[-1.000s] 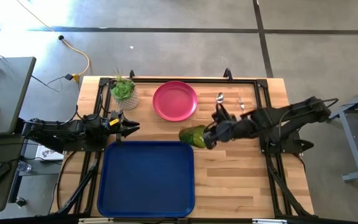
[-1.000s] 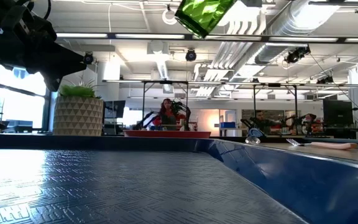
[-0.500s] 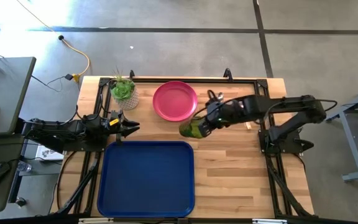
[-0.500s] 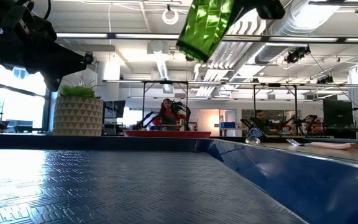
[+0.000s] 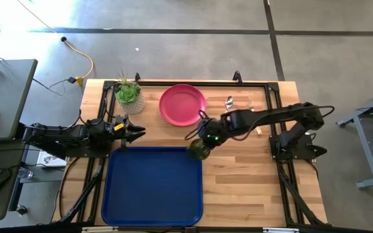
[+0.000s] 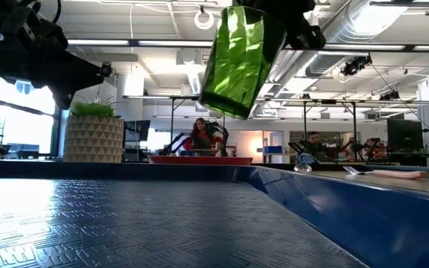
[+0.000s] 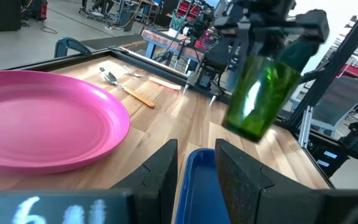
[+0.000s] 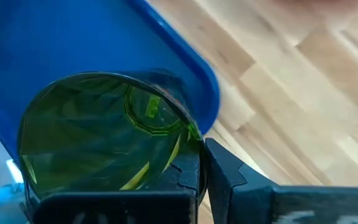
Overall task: Pick and place plate/cup/fork/spoon on tray
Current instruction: Put the green cup on the top right of the blue tray
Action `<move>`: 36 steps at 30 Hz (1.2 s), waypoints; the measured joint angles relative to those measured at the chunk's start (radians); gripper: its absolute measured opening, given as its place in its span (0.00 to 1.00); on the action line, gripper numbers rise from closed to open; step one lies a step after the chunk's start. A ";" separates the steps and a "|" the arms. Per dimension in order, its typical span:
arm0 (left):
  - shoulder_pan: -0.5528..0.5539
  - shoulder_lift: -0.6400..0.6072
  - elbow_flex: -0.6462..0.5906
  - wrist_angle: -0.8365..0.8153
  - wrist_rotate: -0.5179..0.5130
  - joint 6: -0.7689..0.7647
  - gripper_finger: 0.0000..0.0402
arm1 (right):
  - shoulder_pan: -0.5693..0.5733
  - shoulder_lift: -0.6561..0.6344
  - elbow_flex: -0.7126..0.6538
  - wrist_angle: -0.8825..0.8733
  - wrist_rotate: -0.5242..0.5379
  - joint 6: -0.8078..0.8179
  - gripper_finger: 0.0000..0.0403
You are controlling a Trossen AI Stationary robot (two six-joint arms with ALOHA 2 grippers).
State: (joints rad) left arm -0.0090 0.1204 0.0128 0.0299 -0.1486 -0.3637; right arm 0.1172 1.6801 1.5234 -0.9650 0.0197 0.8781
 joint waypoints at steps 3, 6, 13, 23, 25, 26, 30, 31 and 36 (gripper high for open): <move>0.000 0.001 0.000 0.000 0.000 0.000 0.25 | 0.012 0.034 0.000 0.023 -0.014 -0.013 0.00; 0.000 0.001 0.000 0.000 0.000 0.000 0.25 | 0.023 0.064 0.000 0.040 -0.022 -0.015 0.00; 0.000 0.001 0.000 0.000 0.000 0.000 0.25 | 0.029 0.124 0.000 0.087 -0.069 0.000 0.00; 0.000 0.001 0.000 0.000 0.000 0.000 0.25 | 0.020 0.171 0.000 0.103 -0.101 0.021 0.00; 0.000 0.001 0.000 0.000 0.000 0.000 0.25 | 0.015 0.181 0.000 0.103 -0.103 0.030 0.00; 0.000 0.001 0.000 0.000 0.000 0.000 0.25 | 0.014 0.186 0.000 0.102 -0.106 0.034 0.00; 0.000 0.001 0.000 0.000 0.000 0.000 0.25 | 0.013 0.193 0.000 0.105 -0.107 0.051 0.00; 0.000 0.001 0.000 0.000 0.000 0.000 0.25 | 0.013 0.193 0.000 0.104 -0.107 0.063 0.00; 0.000 0.001 0.000 0.000 0.000 0.000 0.25 | 0.013 0.200 0.000 0.097 -0.110 0.090 0.00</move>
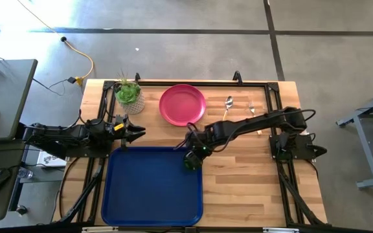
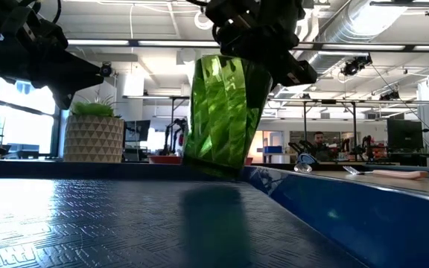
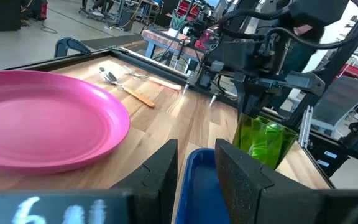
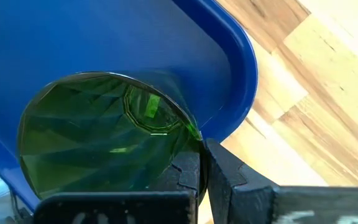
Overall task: Pick and place plate/cup/fork/spoon on tray
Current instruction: Put the green cup on the top right of the blue tray
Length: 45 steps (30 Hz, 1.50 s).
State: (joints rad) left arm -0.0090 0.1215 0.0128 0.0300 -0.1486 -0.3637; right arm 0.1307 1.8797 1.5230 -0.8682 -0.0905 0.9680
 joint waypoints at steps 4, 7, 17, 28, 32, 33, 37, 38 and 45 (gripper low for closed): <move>0.000 0.000 0.000 0.000 0.000 0.000 0.25 | 0.000 0.015 0.000 0.008 -0.018 0.015 0.00; 0.000 0.001 0.000 0.000 0.000 0.000 0.25 | 0.000 0.021 0.000 0.013 -0.020 0.019 0.00; 0.000 0.004 0.000 0.000 0.000 0.000 0.25 | -0.003 0.021 0.000 0.014 -0.035 0.046 0.00; 0.000 0.005 0.000 0.000 0.000 0.000 0.25 | -0.006 0.021 0.000 0.021 -0.031 0.040 0.00; 0.000 0.005 0.000 0.000 0.000 0.000 0.25 | -0.007 0.021 0.000 0.021 -0.035 0.045 0.00; 0.000 0.005 0.000 0.000 0.000 0.000 0.25 | -0.007 0.021 0.000 0.021 -0.035 0.045 0.00; 0.000 0.004 0.000 0.000 0.000 0.000 0.25 | -0.007 0.021 0.000 0.020 -0.036 0.049 0.00; 0.000 0.005 0.000 0.000 0.000 0.000 0.25 | -0.007 0.021 0.000 0.020 -0.036 0.049 0.00; 0.000 0.004 0.000 0.000 0.000 0.000 0.25 | -0.007 0.021 0.000 0.020 -0.036 0.047 0.00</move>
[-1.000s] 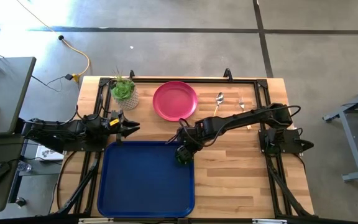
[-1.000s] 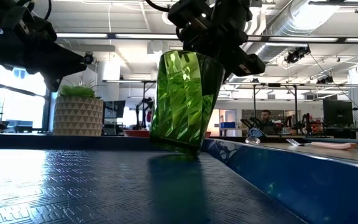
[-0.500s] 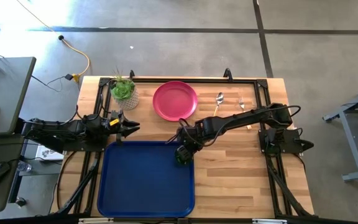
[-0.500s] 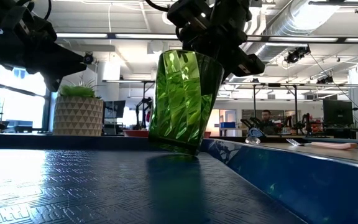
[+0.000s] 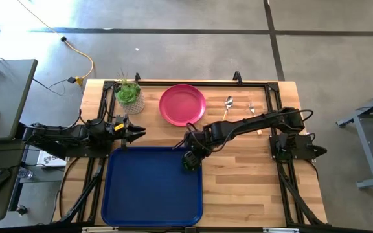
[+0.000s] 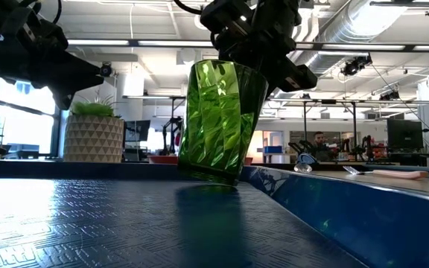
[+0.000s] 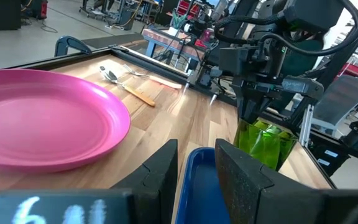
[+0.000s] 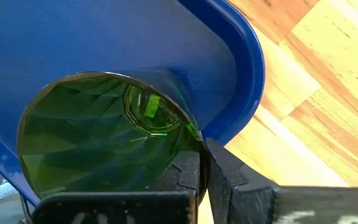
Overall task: Pick and place plate/cup/fork/spoon on tray
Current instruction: Put the green cup on the top right of the blue tray
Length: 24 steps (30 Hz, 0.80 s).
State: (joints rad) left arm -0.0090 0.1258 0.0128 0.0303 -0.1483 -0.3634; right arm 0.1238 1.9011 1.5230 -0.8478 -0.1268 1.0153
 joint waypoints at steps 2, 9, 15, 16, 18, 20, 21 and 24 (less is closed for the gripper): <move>0.000 0.000 0.000 0.000 0.000 0.000 0.25 | 0.000 0.000 0.000 0.000 0.014 -0.001 0.01; 0.000 0.000 0.000 0.000 0.000 0.000 0.25 | 0.000 0.000 0.000 0.000 0.040 0.009 0.12; 0.000 0.000 0.000 0.000 0.000 0.000 0.25 | 0.000 0.000 0.000 0.001 0.039 0.027 0.17; 0.000 0.000 0.000 0.000 0.000 0.000 0.25 | 0.000 0.000 0.000 0.001 0.039 0.033 0.17; 0.000 0.000 0.000 0.000 0.000 0.000 0.25 | 0.000 0.000 0.000 0.001 0.039 0.035 0.17; 0.000 0.000 0.000 0.000 0.000 0.000 0.25 | 0.000 -0.001 0.000 0.003 0.039 0.039 0.17; 0.000 0.000 0.000 0.000 0.000 0.000 0.25 | 0.000 -0.002 0.000 0.007 0.040 0.046 0.17; 0.000 0.000 0.000 0.000 0.000 0.000 0.25 | 0.000 -0.002 0.009 0.010 0.040 0.058 0.17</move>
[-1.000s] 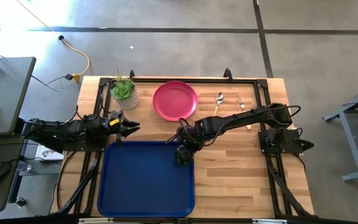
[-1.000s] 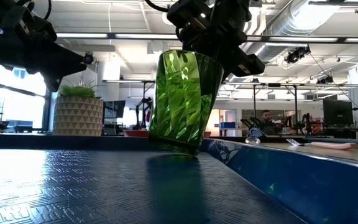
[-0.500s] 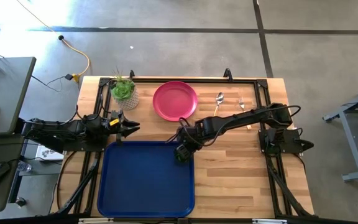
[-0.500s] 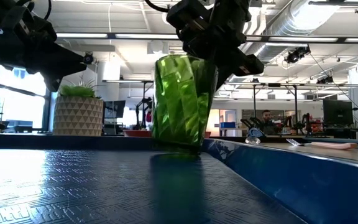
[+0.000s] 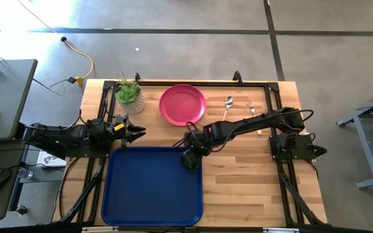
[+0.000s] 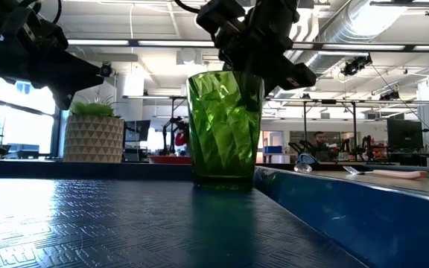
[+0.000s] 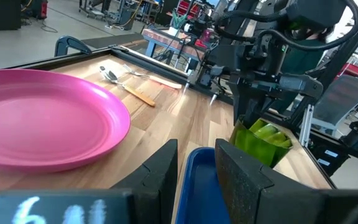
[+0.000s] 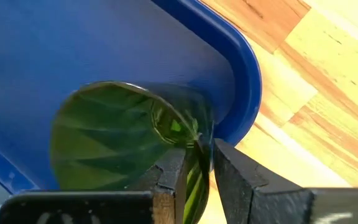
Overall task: Pick and place plate/cup/fork/spoon on tray
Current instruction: Put the green cup on the top right of the blue tray, then move the blue tray to the center of the table
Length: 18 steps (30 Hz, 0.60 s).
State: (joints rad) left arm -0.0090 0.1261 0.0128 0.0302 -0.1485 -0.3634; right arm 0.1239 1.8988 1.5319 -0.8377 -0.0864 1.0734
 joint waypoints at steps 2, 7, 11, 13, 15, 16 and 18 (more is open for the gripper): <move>0.000 0.000 0.000 0.000 0.000 0.000 0.25 | 0.000 0.000 0.017 0.003 0.003 0.000 0.17; 0.000 0.000 0.000 0.000 0.000 0.000 0.25 | 0.000 -0.001 0.069 -0.040 0.025 -0.008 0.17; 0.000 0.000 0.000 0.000 0.000 0.000 0.25 | 0.000 -0.002 0.092 -0.072 0.033 -0.016 0.17; 0.000 0.000 0.000 0.000 0.000 0.000 0.25 | 0.000 -0.002 0.107 -0.082 0.039 -0.022 0.17; 0.000 0.000 0.000 0.000 0.000 0.000 0.25 | 0.000 -0.002 0.129 -0.103 0.052 -0.026 0.17; 0.000 0.000 0.000 0.000 0.000 0.000 0.25 | 0.000 -0.002 0.146 -0.121 0.061 -0.027 0.17; 0.000 0.000 0.000 0.000 0.000 0.000 0.25 | 0.000 -0.002 0.189 -0.152 0.086 -0.034 0.17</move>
State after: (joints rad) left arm -0.0090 0.1257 0.0128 0.0303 -0.1486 -0.3634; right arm 0.1242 1.8965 1.7205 -0.9902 -0.0005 1.0396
